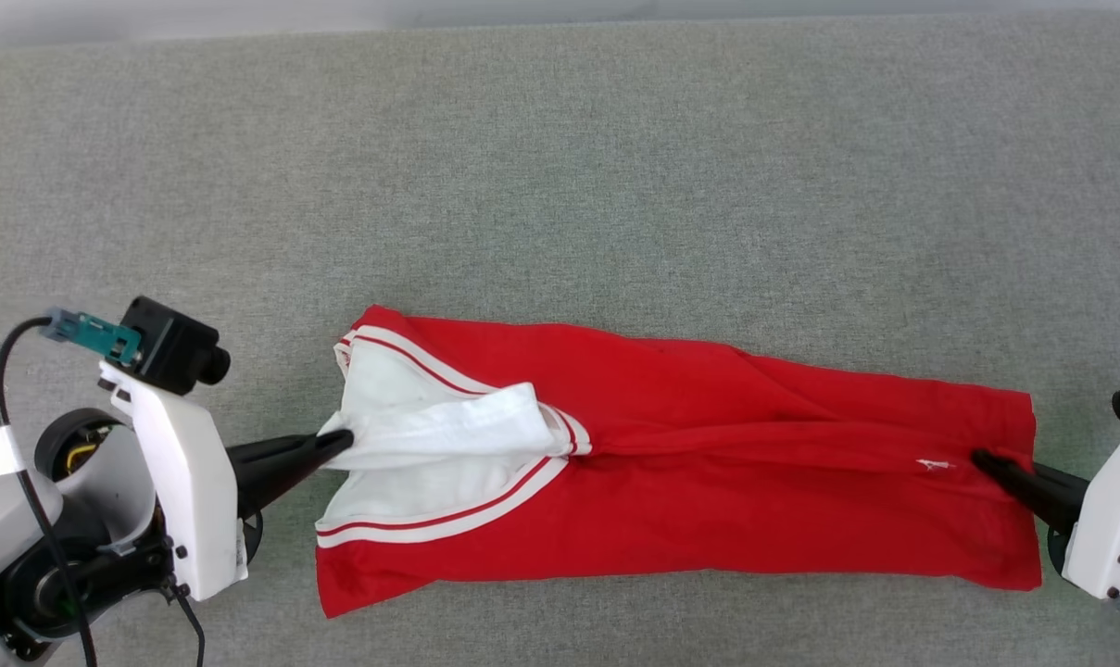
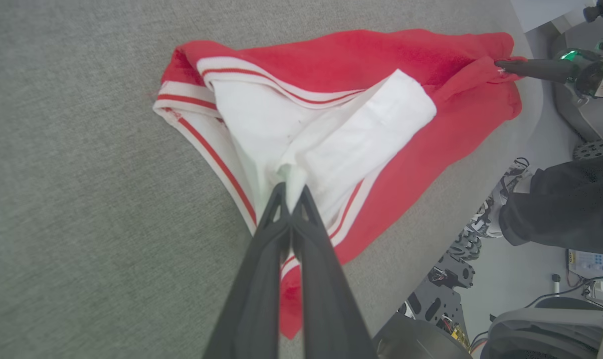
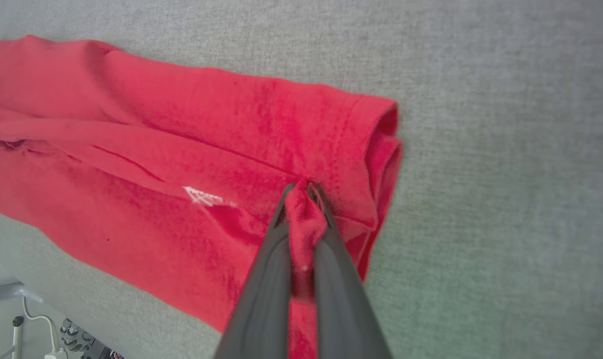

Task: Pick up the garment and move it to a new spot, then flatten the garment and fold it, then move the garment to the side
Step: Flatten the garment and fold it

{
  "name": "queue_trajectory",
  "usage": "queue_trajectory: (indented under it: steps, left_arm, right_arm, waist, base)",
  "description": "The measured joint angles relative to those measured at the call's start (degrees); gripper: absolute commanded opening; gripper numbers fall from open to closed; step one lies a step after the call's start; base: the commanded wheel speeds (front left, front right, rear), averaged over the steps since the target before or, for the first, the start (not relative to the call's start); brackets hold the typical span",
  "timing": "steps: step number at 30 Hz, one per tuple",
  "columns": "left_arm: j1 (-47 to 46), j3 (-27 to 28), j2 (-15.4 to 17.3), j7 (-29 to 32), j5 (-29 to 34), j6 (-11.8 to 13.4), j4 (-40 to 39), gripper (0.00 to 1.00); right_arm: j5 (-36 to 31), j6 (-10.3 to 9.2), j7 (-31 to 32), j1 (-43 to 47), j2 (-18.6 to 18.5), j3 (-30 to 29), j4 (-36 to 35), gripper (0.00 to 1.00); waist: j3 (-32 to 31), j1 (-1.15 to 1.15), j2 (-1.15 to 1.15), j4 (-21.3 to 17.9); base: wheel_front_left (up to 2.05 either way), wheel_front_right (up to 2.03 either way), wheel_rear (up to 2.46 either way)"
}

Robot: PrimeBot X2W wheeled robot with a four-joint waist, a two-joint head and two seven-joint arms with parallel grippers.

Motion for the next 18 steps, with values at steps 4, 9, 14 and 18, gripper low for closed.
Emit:
queue_trajectory:
  steps: [4, 9, 14, 18]
  left_arm:
    - [0.5, -0.8, -0.8, 0.3, 0.0, 0.1, 1.5, 0.00]
    - [1.6, -1.8, -2.0, 2.2, -2.1, 1.1, 3.2, 0.00]
    - [2.1, -2.2, -2.9, 3.8, -4.5, 2.3, 4.7, 0.00]
    - [2.7, -2.4, -3.9, 4.0, -5.1, 4.1, 6.4, 0.12]
  right_arm:
    - [-0.5, 0.00, 1.2, 0.6, 0.9, -0.7, 0.0, 0.00]
    - [-1.4, 0.00, 3.0, 0.5, 2.0, -1.1, 0.3, 0.00]
    - [-2.1, 0.00, 3.9, 0.5, 2.8, -1.4, 0.8, 0.00]
    - [-2.5, 0.01, 4.7, 0.4, 3.4, -1.8, 1.6, 0.00]
  waist:
    - [0.1, 0.00, 0.00, -0.1]
    - [0.1, 0.00, 0.00, -0.3]
    - [0.1, 0.00, 0.00, -0.4]
    - [0.0, 0.00, 0.00, -0.4]
  base:
    - [0.00, 0.00, 0.00]
    - [0.00, 0.00, 0.00]
    - [0.00, 0.00, 0.00]
    - [0.00, 0.00, 0.00]
